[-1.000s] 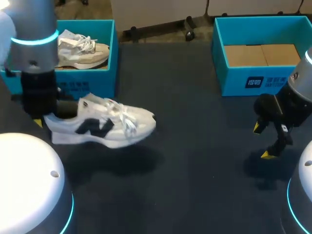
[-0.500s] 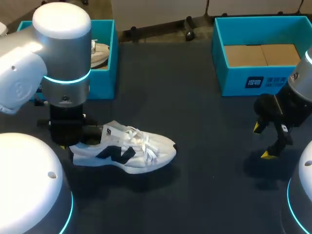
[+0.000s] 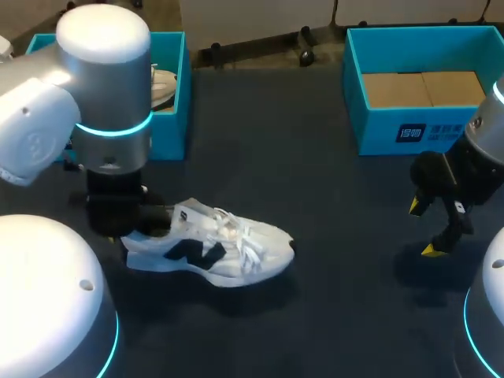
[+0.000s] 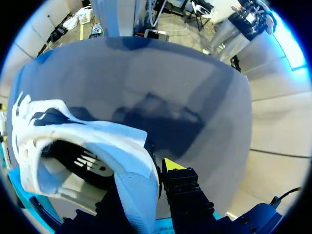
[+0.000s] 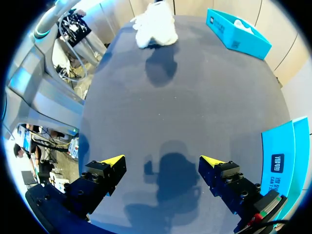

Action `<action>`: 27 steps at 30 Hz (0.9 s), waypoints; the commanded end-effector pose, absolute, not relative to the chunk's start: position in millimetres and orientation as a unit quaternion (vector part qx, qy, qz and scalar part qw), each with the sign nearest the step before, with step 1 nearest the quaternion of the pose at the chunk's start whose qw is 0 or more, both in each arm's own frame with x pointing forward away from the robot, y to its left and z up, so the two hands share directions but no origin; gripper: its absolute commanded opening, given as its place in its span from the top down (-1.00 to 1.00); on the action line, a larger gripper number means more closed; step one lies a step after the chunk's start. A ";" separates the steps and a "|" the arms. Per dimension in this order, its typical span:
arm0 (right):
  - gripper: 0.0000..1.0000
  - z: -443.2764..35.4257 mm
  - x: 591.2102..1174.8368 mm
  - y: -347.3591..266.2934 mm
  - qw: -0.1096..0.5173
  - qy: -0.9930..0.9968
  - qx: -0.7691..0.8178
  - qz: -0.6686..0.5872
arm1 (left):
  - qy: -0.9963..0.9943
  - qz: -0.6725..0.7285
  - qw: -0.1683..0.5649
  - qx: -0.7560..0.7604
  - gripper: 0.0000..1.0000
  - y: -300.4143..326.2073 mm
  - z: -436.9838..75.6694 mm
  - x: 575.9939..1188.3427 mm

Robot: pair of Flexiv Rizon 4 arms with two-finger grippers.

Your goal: Take the shoe out of the shoebox, open the shoe tongue, remove and reinsert the insole, then place the shoe into the shoebox

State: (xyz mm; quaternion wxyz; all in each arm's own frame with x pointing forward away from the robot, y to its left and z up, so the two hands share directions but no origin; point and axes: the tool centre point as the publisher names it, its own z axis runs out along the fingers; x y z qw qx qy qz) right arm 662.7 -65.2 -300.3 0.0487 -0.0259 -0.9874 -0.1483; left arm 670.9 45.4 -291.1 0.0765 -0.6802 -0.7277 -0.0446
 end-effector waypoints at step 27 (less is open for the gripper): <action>-1.00 -301.0 662.1 -65.5 0.048 -0.987 -0.026 -0.148 | -0.702 -0.086 0.072 -0.703 1.00 -52.9 -356.7 679.8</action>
